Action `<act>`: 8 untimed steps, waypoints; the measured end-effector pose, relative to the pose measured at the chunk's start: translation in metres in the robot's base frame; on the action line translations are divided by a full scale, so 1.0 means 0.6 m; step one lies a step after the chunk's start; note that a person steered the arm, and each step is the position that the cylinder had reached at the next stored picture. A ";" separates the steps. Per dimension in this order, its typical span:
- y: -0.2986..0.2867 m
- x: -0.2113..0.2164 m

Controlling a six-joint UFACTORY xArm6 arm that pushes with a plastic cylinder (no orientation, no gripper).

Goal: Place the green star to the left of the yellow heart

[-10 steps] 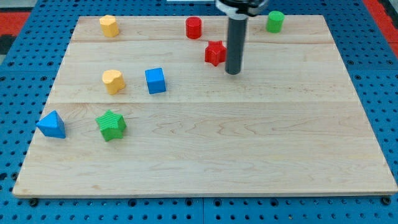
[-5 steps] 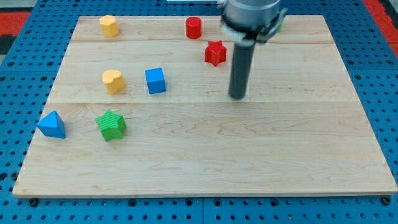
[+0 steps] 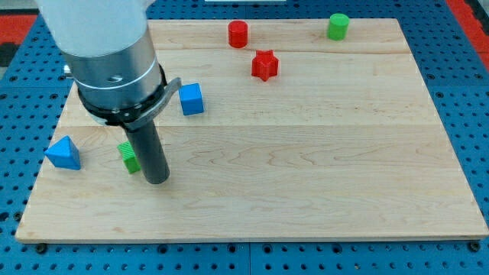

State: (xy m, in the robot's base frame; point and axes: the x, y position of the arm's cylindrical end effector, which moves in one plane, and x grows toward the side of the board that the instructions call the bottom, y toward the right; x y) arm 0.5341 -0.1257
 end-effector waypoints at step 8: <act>-0.154 -0.111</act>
State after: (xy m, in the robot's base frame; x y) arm 0.4676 -0.2180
